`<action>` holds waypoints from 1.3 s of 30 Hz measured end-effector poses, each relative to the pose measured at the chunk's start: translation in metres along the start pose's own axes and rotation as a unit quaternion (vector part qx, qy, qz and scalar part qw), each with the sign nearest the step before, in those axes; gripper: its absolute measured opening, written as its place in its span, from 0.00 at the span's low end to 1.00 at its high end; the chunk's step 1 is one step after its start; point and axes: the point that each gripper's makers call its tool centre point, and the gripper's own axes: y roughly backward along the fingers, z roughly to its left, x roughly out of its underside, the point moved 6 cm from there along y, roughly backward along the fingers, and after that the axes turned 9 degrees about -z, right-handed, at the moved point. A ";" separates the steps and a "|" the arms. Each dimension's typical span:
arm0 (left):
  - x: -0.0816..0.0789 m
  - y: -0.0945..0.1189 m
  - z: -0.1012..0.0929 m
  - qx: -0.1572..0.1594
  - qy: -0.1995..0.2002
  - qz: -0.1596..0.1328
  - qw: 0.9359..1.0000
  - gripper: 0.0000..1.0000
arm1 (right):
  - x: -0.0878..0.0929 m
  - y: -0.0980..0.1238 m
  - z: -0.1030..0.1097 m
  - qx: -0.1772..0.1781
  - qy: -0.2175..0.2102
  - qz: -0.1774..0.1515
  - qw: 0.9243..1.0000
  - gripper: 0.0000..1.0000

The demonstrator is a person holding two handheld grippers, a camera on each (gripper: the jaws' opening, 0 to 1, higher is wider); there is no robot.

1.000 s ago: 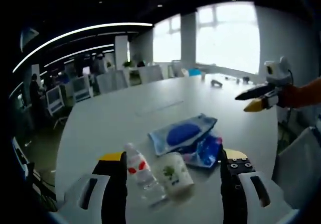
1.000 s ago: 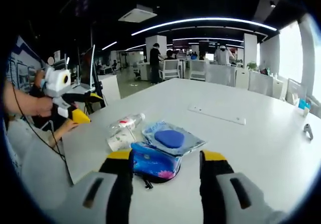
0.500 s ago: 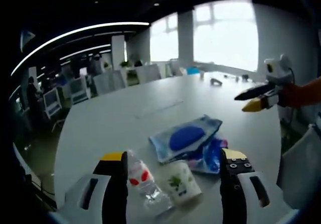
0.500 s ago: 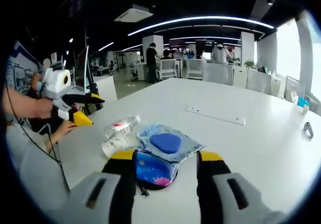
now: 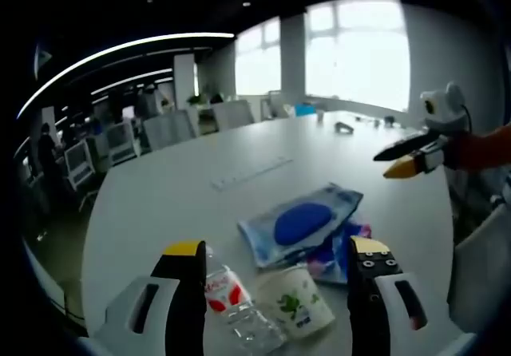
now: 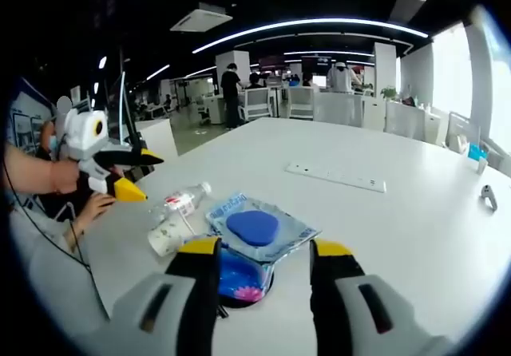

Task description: Arrange the tabletop items into an orderly group along one side of the table until the central work area is clear of visible clutter.

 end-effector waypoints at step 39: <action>0.017 -0.062 0.017 0.022 0.006 0.038 0.999 0.62 | 0.019 -0.043 -0.018 0.041 -0.007 0.056 0.998 0.38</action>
